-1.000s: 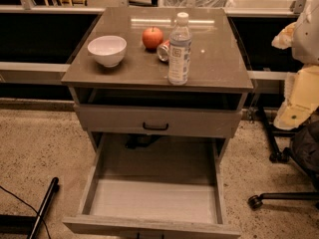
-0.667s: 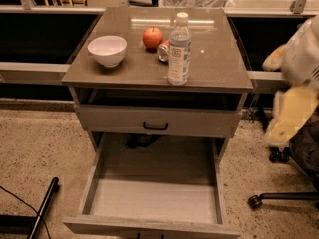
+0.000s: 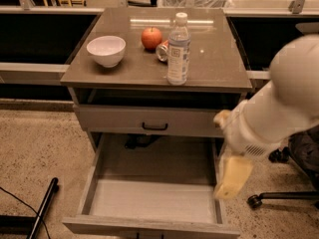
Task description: Close middle drawer
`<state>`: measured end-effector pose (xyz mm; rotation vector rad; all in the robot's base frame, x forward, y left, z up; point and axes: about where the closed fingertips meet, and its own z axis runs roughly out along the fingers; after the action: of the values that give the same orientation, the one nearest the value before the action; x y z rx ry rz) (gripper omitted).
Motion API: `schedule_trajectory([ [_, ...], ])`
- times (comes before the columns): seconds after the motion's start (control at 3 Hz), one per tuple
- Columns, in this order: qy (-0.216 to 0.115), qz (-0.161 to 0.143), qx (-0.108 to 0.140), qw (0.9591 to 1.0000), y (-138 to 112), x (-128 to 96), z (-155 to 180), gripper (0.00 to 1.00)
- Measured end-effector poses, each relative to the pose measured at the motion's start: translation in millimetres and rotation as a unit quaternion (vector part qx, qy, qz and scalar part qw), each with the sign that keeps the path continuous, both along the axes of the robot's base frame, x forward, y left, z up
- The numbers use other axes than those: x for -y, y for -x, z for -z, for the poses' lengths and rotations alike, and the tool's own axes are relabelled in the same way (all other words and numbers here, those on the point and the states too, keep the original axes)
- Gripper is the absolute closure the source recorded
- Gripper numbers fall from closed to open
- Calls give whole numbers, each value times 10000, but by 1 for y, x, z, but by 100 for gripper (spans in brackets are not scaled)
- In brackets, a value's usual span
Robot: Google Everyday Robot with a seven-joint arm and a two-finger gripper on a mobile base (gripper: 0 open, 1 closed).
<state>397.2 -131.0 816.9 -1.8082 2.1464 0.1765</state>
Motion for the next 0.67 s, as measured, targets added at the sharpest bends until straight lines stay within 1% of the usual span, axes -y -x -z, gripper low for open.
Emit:
schedule_trajectory([
  [0.33, 91, -179, -381, 9991, 28, -12, 49, 0],
  [0.67, 98, -181, -395, 9990, 29, -11, 50, 0],
])
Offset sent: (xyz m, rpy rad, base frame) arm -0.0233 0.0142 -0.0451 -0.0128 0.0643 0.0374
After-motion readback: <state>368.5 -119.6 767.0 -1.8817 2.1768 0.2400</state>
